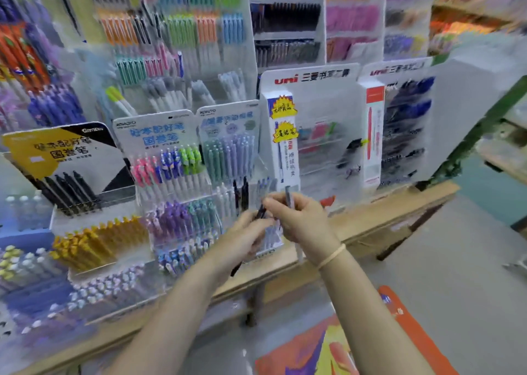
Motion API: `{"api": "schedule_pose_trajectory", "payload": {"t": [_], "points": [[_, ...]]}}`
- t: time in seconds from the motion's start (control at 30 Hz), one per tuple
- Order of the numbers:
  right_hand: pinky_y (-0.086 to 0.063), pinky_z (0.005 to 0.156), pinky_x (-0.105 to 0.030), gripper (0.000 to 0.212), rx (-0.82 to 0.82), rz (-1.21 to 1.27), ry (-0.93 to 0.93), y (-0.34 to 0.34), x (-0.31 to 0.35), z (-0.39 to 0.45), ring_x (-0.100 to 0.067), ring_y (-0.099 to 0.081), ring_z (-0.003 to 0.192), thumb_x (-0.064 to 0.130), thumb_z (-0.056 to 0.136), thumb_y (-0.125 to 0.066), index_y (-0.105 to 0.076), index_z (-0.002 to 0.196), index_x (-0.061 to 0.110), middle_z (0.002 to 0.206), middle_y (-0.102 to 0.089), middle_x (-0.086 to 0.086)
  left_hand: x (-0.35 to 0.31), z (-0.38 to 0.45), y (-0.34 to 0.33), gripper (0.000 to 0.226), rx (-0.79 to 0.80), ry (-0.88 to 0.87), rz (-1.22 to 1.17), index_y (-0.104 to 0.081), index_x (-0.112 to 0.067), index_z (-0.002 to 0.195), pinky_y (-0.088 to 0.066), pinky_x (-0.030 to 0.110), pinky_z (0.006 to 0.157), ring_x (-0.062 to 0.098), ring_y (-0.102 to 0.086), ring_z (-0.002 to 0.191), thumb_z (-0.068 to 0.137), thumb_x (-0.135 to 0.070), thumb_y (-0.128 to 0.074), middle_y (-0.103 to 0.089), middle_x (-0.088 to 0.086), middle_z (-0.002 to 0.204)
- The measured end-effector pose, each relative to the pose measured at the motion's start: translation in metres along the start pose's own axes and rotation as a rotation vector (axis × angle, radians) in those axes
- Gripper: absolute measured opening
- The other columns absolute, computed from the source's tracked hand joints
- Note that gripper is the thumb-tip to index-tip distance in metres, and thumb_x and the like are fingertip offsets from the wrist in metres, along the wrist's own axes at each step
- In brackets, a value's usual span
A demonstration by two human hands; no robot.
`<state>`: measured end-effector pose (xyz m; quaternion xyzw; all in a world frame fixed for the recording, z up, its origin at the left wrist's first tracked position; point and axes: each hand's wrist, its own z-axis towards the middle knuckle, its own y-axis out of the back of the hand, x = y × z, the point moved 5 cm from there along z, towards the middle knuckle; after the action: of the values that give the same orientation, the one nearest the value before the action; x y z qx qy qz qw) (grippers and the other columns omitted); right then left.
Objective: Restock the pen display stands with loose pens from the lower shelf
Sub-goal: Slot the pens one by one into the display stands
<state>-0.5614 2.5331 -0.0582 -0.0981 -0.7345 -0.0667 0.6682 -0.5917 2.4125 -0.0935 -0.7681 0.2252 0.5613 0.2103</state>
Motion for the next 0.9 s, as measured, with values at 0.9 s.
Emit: {"api": "schedule_pose_trajectory", "payload": {"t": [0.9], "points": [[-0.029,0.04,-0.017,0.013,0.199,-0.125,-0.072,-0.259,-0.036,0.072,-0.002,-0.033,0.036,0.023,0.094,-0.066,-0.066,0.09,0.011,0.043,-0.044,0.015,0.07,-0.087,0.27,0.023,-0.448,-0.073,-0.399,-0.054,-0.013,0.09,-0.02,0.017,0.036,0.007,-0.028,0.039,0.1,-0.034,-0.055,-0.044,-0.002,0.058]]}}
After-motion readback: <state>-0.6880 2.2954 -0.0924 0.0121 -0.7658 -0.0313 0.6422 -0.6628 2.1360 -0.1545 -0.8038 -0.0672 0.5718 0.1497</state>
